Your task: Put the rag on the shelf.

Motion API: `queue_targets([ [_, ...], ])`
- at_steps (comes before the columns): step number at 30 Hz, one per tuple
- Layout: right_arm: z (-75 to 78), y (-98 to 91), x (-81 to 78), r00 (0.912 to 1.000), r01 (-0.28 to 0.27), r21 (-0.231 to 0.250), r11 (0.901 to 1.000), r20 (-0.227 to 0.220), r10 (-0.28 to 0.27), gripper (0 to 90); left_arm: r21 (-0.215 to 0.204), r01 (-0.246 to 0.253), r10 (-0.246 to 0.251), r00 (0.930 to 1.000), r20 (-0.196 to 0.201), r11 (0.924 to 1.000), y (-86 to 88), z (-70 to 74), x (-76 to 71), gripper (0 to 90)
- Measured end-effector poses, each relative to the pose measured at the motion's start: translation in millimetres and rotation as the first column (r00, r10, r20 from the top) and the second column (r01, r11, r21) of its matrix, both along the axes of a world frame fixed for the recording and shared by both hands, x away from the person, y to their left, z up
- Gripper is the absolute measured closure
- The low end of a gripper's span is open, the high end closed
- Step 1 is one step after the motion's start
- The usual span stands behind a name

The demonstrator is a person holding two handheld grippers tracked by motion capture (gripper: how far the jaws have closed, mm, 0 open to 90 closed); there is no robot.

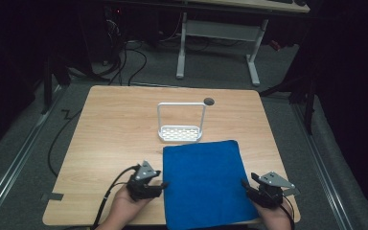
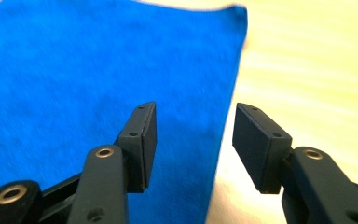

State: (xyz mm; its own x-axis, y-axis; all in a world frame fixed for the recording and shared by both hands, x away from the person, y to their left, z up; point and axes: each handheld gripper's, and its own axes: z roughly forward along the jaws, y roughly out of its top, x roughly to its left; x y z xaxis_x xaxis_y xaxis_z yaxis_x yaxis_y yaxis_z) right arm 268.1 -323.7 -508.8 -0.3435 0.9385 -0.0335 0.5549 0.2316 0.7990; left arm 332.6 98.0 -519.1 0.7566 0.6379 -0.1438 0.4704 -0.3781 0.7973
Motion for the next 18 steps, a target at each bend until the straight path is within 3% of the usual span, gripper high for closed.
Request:
queue_targets([
  [3, -2.9, 3.4, 3.2, 0.9997, -0.023, 0.001, 0.9997, -0.007, 0.023, 50.4, -0.003, -0.055, 0.055, 0.9984, -0.011, 0.9985, 18.3, 0.0, 4.7, 45.2],
  [6, -6.6, 6.7, 5.2, 0.999, -0.036, -0.012, 0.9993, -0.027, 0.035, 50.4, -0.026, -0.079, 0.078, 0.9966, -0.028, 0.9966, 23.6, -1.3, 7.9, 45.2],
  [9, -5.1, 8.3, 6.1, 0.9991, -0.036, -0.005, 0.9993, -0.023, 0.036, 50.3, -0.003, -0.073, 0.073, 0.9972, -0.013, 0.9973, 21.0, -2.5, 6.9, 45.0],
  [14, -5.3, 9.0, 8.2, 0.9987, -0.048, -0.007, 0.9988, -0.018, 0.048, 50.4, -0.001, -0.062, 0.062, 0.998, -0.009, 0.9981, 18.9, -2.8, 3.9, 45.6],
  [18, -5.7, 7.9, 9.9, 0.9988, -0.044, 0.006, 0.999, -0.023, 0.044, 52.0, -0.008, -0.048, 0.048, 0.9987, -0.016, 0.9988, 16.4, -3.1, 3.5, 52.8],
])
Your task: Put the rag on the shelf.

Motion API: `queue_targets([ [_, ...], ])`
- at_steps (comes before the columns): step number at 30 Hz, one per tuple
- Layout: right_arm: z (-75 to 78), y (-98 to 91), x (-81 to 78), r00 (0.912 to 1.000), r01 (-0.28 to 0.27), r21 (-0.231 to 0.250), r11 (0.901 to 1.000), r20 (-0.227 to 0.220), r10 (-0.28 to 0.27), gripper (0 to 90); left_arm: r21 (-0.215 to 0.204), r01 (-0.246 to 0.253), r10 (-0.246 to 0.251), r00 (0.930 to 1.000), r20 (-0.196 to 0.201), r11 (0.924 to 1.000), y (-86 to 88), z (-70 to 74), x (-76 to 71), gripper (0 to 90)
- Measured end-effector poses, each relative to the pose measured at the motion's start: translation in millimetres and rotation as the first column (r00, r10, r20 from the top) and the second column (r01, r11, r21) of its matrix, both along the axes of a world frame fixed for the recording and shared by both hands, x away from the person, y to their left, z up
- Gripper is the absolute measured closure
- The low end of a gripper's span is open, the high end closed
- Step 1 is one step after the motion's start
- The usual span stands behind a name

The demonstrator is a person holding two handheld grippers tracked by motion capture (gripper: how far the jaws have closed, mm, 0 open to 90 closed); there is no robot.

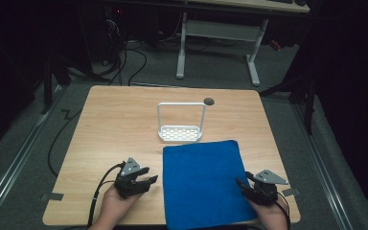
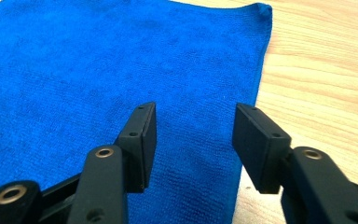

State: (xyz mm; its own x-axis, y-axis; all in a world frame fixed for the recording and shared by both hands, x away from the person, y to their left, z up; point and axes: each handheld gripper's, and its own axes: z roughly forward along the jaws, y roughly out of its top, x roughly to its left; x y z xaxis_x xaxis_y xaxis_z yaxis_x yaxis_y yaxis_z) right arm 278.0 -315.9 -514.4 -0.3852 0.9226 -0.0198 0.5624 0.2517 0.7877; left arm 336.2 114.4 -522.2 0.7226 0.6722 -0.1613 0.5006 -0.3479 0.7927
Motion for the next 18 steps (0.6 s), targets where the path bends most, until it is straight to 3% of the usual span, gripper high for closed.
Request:
queue_targets([
  [3, 0.9, -1.2, 1.4, 1.0, 0.002, 0.001, 1.0, 0.002, -0.002, 55.6, -0.028, 0.047, -0.048, 0.9983, -0.033, 0.9985, -16.4, 0.1, 0.1, 62.1],
  [6, 2.6, -2.4, 2.5, 1.0, 0.007, 0.012, 0.9999, -0.002, -0.007, 68.4, -0.049, 0.08, -0.082, 0.9958, -0.041, 0.9956, -28.2, 1.4, -0.9, 70.5],
  [9, 3.7, -3.5, 5.4, 1.0, 0.003, -0.004, 1.0, -0.002, -0.003, 88.2, 0.005, 0.148, -0.148, 0.9886, -0.027, 0.9889, -48.9, -0.3, -6.5, 79.3],
  [13, -1.0, -3.1, 12.8, 0.999, 0.0, -0.022, 0.9998, -0.044, -0.001, 90.0, 0.074, 0.175, -0.173, 0.9843, -0.035, 0.9818, -55.8, -7.5, -9.0, 85.4],
  [18, -6.4, -1.1, 18.4, 0.9971, -0.005, -0.051, 0.9987, -0.076, 0.001, 90.0, 0.079, 0.184, -0.182, 0.9829, -0.028, 0.9798, -52.8, -9.5, -9.6, 85.7],
])
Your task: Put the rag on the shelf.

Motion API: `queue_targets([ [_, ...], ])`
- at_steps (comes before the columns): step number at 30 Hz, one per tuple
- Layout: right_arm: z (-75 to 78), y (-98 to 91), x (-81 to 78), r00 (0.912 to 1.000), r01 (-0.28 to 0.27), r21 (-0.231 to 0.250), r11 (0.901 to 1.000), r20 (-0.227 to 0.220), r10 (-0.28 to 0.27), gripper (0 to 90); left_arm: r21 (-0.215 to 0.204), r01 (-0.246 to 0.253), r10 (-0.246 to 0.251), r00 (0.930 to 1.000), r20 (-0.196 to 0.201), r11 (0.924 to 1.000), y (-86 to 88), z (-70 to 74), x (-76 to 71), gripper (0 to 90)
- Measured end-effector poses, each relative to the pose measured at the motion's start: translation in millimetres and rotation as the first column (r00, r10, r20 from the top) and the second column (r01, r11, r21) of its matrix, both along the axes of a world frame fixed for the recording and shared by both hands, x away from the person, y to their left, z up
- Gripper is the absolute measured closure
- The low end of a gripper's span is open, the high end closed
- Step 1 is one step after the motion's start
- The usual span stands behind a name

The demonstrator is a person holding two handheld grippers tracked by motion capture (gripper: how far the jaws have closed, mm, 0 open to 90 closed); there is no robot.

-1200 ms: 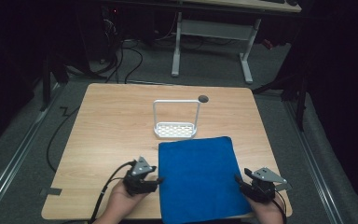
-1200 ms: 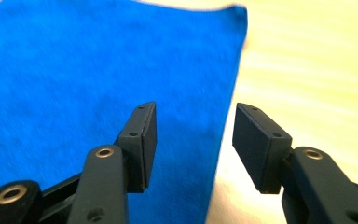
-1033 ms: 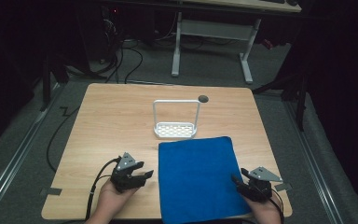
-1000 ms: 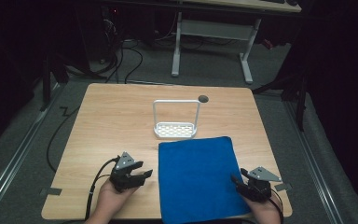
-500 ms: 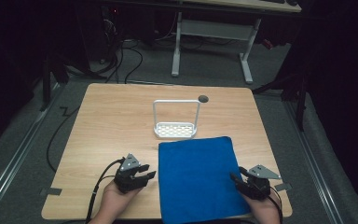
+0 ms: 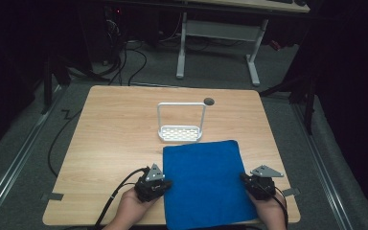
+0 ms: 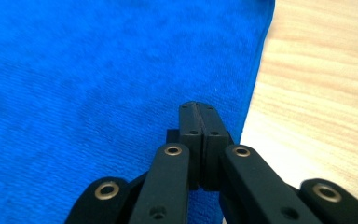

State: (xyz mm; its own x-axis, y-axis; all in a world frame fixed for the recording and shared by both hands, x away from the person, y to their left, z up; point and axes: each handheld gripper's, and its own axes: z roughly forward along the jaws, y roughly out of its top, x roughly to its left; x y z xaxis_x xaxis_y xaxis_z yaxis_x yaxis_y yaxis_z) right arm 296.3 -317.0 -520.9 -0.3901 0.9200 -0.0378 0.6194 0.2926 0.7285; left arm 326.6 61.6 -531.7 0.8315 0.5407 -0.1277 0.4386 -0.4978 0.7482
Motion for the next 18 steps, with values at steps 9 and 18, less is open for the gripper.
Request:
queue_targets([
  [9, -3.6, 10.7, 4.6, 0.9983, -0.048, 0.0, 0.9988, -0.033, 0.048, 90.0, -0.004, -0.027, 0.027, 0.9996, -0.008, 0.9996, 21.3, -0.4, -1.2, 85.7],
  [18, -3.8, 36.8, 6.0, 0.9872, -0.156, -0.004, 0.9878, -0.035, 0.155, 90.0, -0.007, -0.093, 0.093, 0.995, -0.037, 0.9956, 54.0, 0.2, -0.9, 85.7],
])
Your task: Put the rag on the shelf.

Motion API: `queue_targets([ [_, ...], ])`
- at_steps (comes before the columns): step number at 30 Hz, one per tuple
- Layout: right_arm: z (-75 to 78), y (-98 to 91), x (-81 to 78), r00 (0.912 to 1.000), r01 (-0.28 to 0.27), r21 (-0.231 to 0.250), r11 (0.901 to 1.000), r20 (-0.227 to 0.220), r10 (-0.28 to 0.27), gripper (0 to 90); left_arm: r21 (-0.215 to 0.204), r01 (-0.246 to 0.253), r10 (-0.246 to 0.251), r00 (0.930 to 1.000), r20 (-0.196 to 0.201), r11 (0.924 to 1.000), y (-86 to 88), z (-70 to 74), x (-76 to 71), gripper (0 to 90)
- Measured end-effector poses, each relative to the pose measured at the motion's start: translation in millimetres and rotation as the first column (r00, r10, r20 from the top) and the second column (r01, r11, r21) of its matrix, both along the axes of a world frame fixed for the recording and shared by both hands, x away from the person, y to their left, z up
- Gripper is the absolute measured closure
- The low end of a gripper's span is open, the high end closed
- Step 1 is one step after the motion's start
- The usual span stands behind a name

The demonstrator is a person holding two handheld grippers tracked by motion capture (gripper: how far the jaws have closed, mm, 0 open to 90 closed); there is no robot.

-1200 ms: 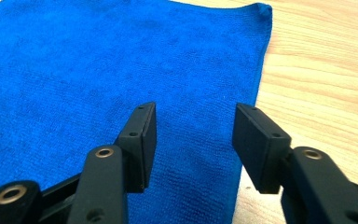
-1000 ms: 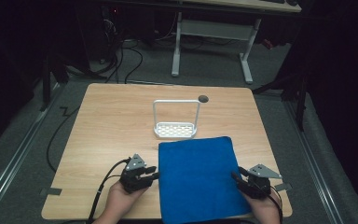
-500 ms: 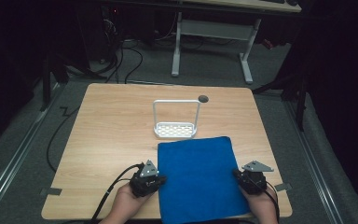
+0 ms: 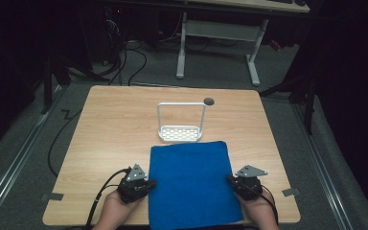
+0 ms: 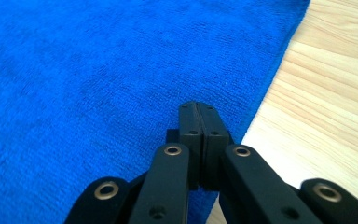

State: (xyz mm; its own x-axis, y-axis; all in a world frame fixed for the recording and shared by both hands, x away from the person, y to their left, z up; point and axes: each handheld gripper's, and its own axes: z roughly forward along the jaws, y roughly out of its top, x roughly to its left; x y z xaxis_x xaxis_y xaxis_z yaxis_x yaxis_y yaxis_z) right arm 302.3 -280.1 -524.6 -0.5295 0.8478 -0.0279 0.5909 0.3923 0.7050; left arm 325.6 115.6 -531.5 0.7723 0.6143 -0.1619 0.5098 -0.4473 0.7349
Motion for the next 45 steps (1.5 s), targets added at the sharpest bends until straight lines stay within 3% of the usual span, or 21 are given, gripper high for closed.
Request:
queue_targets([
  [6, 0.2, 14.3, -0.3, 0.9985, -0.055, -0.001, 0.9985, -0.006, 0.055, 90.0, -0.003, -0.036, 0.036, 0.9992, -0.016, 0.9993, 17.2, 0.3, -1.6, 85.6],
  [11, -0.3, 30.7, -0.2, 0.9922, -0.124, 0.014, 0.9922, -0.012, 0.124, 90.0, -0.011, -0.07, 0.069, 0.9969, -0.038, 0.9975, 37.9, 0.5, -9.2, 85.6],
  [17, -0.2, 44.4, -5.7, 0.9826, -0.184, 0.024, 0.9826, -0.021, 0.185, 89.8, -0.017, -0.076, 0.075, 0.9943, -0.076, 0.9969, 49.7, 2.4, -11.4, 82.5],
  [19, 0.1, 46.0, -7.0, 0.9822, -0.186, 0.02, 0.9824, -0.023, 0.186, 89.5, -0.021, -0.075, 0.073, 0.9947, -0.072, 0.997, 49.8, 3.0, -10.4, 78.7],
  [21, 1.5, 49.7, -11.1, 0.9791, -0.203, 0.004, 0.9792, -0.018, 0.203, 87.4, -0.075, -0.101, 0.099, 0.9944, -0.037, 0.992, 55.1, 9.6, -6.4, 74.5],
  [22, 2.0, 49.6, -11.9, 0.9791, -0.203, 0.005, 0.9791, -0.004, 0.203, 85.8, -0.12, -0.133, 0.132, 0.9911, -0.018, 0.9838, 59.4, 13.5, -1.7, 73.0],
  [23, 3.4, 48.1, -12.9, 0.9791, -0.203, 0.007, 0.9792, 0.018, 0.203, 83.8, -0.12, -0.133, 0.132, 0.9911, -0.018, 0.9838, 59.4, 13.5, -1.7, 71.2],
  [24, 4.3, 46.3, -13.5, 0.9812, -0.191, 0.011, 0.9815, 0.029, 0.191, 82.6, -0.14, -0.165, 0.167, 0.986, 0.002, 0.9763, 61.9, 16.0, 3.8, 69.3],
  [25, 5.0, 43.8, -13.9, 0.9832, -0.18, 0.016, 0.9835, 0.033, 0.179, 82.2, -0.14, -0.224, 0.231, 0.9726, 0.031, 0.9645, 63.3, 18.3, 18.7, 66.9],
  [26, 5.3, 41.0, -13.8, 0.9844, -0.173, 0.018, 0.9848, 0.037, 0.172, 81.8, -0.13, -0.253, 0.26, 0.9648, 0.041, 0.9588, 62.5, 18.0, 26.4, 65.1],
  [28, 5.2, 35.6, -14.2, 0.9868, -0.158, 0.021, 0.9873, 0.041, 0.157, 81.0, -0.112, -0.285, 0.293, 0.9545, 0.057, 0.952, 59.8, 16.1, 40.7, 63.9],
  [29, 5.2, 35.6, -14.2, 0.9868, -0.158, 0.021, 0.9873, 0.041, 0.157, 81.0, -0.112, -0.285, 0.293, 0.9545, 0.057, 0.952, 59.8, 16.1, 40.7, 63.2],
  [30, 5.5, 30.3, -15.6, 0.989, -0.143, 0.027, 0.9893, 0.041, 0.142, 80.4, -0.075, -0.31, 0.316, 0.9461, 0.072, 0.9476, 54.2, 13.1, 58.9, 61.8],
  [32, 5.6, 26.2, -17.0, 0.9903, -0.134, 0.034, 0.9904, 0.043, 0.132, 80.0, -0.053, -0.327, 0.33, 0.9425, 0.056, 0.9436, 48.8, 8.6, 74.6, 60.8],
  [34, 5.6, 23.7, -17.7, 0.9908, -0.129, 0.035, 0.991, 0.046, 0.127, 79.9, -0.043, -0.332, 0.334, 0.9411, 0.054, 0.9423, 47.0, 7.0, 79.6, 59.9],
  [35, 5.6, 20.7, -18.3, 0.992, -0.12, 0.04, 0.992, 0.045, 0.118, 79.3, -0.022, -0.337, 0.338, 0.9402, 0.045, 0.9413, 42.2, 2.0, 91.0, 59.7],
  [37, 5.5, 17.6, -18.3, 0.9928, -0.113, 0.044, 0.9927, 0.046, 0.111, 79.0, -0.016, -0.336, 0.336, 0.9414, 0.028, 0.9418, 40.1, -0.9, 95.6, 59.7],
  [40, 5.1, 14.9, -18.5, 0.9941, -0.101, 0.048, 0.9938, 0.045, 0.098, 77.2, -0.02, -0.324, 0.325, 0.9452, 0.035, 0.9458, 34.8, -3.9, 98.3, 62.3],
  [45, 4.4, 13.5, -12.2, 0.997, -0.057, 0.1, 0.9933, 0.058, 0.051, 69.1, 0.006, -0.309, 0.308, 0.9494, 0.06, 0.951, 30.5, -4.1, 95.9, 79.2],
])
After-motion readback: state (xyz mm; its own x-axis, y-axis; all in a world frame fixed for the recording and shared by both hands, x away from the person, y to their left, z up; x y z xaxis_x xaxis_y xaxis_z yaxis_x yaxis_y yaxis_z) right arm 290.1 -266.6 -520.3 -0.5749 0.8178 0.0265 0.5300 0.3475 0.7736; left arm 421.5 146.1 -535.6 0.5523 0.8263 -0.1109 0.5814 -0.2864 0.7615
